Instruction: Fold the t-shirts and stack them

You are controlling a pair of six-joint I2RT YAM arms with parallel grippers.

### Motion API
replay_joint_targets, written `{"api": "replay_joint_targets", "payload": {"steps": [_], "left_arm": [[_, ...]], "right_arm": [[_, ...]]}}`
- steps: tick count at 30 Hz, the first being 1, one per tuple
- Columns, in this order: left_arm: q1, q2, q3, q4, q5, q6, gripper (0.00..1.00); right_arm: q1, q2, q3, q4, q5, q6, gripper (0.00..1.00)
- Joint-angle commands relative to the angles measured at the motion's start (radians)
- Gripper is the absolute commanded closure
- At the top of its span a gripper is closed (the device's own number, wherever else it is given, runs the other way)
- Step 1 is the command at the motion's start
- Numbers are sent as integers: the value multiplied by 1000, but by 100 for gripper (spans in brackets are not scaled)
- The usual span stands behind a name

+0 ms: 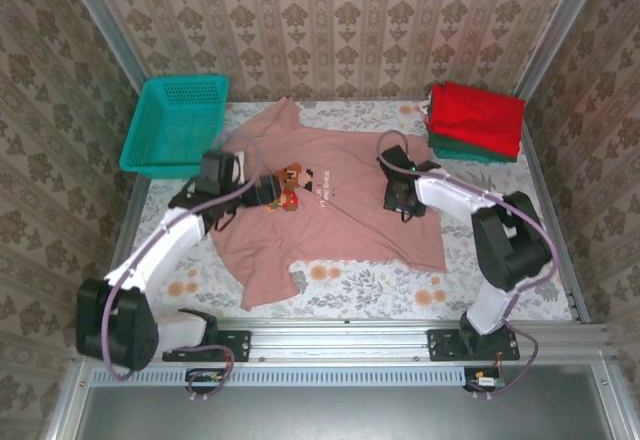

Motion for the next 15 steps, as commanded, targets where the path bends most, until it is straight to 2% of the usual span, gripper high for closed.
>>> {"api": "replay_joint_targets", "payload": {"steps": [1,4,7,12,15], "left_arm": [[-66,-62,-120,-93,-75,-43,0],[-177,-190,-225,-166,-114,-112,1],[-288,-331,-354,-227,-121,-221,7],[-537,-533,-529,-332,-164,-480,15],[-613,-611,-581,-420,-189,-579,17]], "right_arm": [[-39,121,155,-5,-33,-80,49],[-72,256,343,-59,-45,-124,50],[-103,370,508,-116,-47,-144,50],[-164,534,706,-189,-89,-147,49],[-188,636,836,-277,-98,-162,47]]}}
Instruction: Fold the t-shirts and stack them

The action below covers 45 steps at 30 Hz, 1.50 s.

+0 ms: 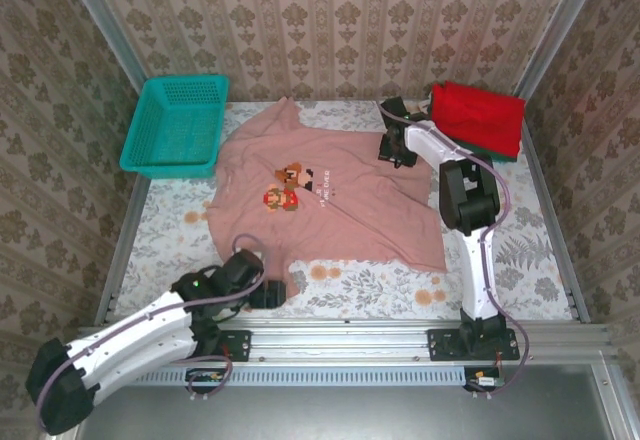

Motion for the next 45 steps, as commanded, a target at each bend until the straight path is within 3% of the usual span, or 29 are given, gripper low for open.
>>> {"api": "replay_joint_targets", "payload": {"steps": [1,5,8,13,17,21,25,29,34,40,45], "left_arm": [[-51,-62,-46,-149,-46,-193,17],[-60,-93,-56,-275,-61,-250,20],[-84,-105,-70,-303,-54,-296,26],[-108,-148,-71,-335,-60,-329,26],[-108,-203,-72,-353,-73,-339,25],[-108,-246,-49,-361,-134,-352,11],[-101,-225,-3,-340,-221,-341,2],[-98,-141,29,-297,-288,-342,0],[-99,-17,110,-305,-360,-322,0],[-156,26,168,-387,-422,-394,1],[-155,6,89,-384,-393,-484,16]], "right_arm": [[-26,107,127,-156,-21,-33,47],[-66,218,301,-238,-29,-43,46],[-94,294,454,-303,-34,-54,46],[-118,383,649,-339,-96,-99,44],[-107,312,668,-358,-100,-129,42],[-80,157,619,-388,-78,-153,34],[-21,-99,361,-359,-25,-167,29],[28,-519,-314,-65,-30,-84,28],[121,-880,-835,-16,98,67,32],[123,-1155,-1189,-58,123,215,40],[120,-1190,-1273,-53,110,257,41]]}}
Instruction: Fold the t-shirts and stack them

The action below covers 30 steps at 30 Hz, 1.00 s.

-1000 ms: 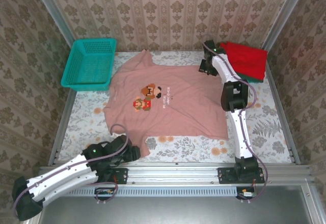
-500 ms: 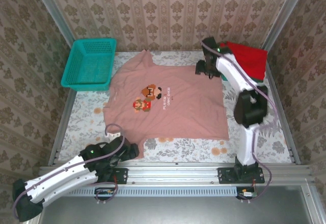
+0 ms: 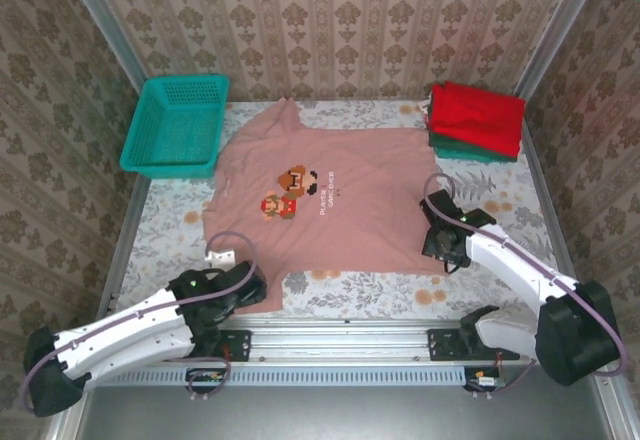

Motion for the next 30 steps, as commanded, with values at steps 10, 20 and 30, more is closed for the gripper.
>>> {"api": "replay_joint_targets", "payload": {"steps": [10,20,30], "left_arm": [[-44,68,-17,-131,10,-164,36],[-165,174,-50,-77,95,-329,34],[-166,125,-127,-55,143,-375,61]], "right_arm": [[-14,55,-118,178,-92,124,47],[0,34,-140,167,-116,128,41],[30,78,-107,191,-129,142,41]]}}
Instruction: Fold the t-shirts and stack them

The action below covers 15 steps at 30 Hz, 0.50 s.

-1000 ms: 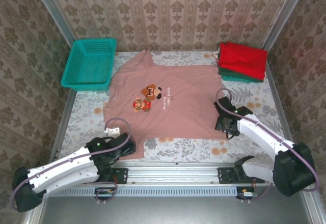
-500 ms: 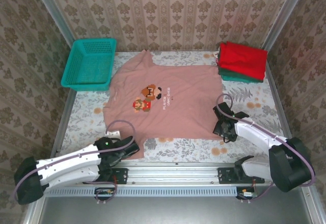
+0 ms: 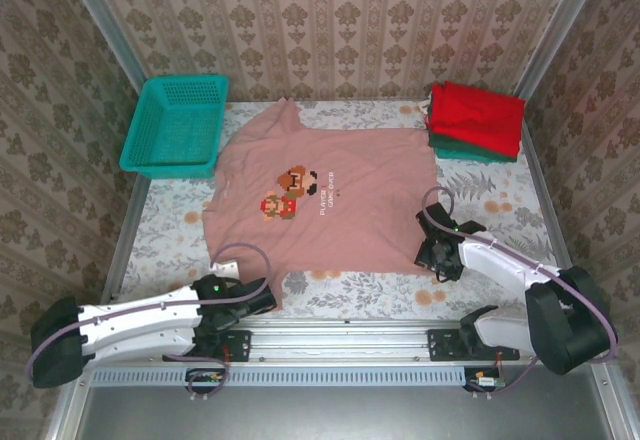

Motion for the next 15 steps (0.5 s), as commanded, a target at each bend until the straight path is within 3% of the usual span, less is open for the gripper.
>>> {"api": "replay_joint_targets", "payload": {"steps": [1,8,15], "left_arm": [[-10,-34,-49,-90,170,-160,66],[-2,-118,-6,-140,136,-117,98],[18,-132,20,-145,121,-57,100]], "right_arm": [[20,10,27,16,-12,31,41],[44,-37,26,-62,10,71,42],[56,-13,12,-43,11,113,43]]}}
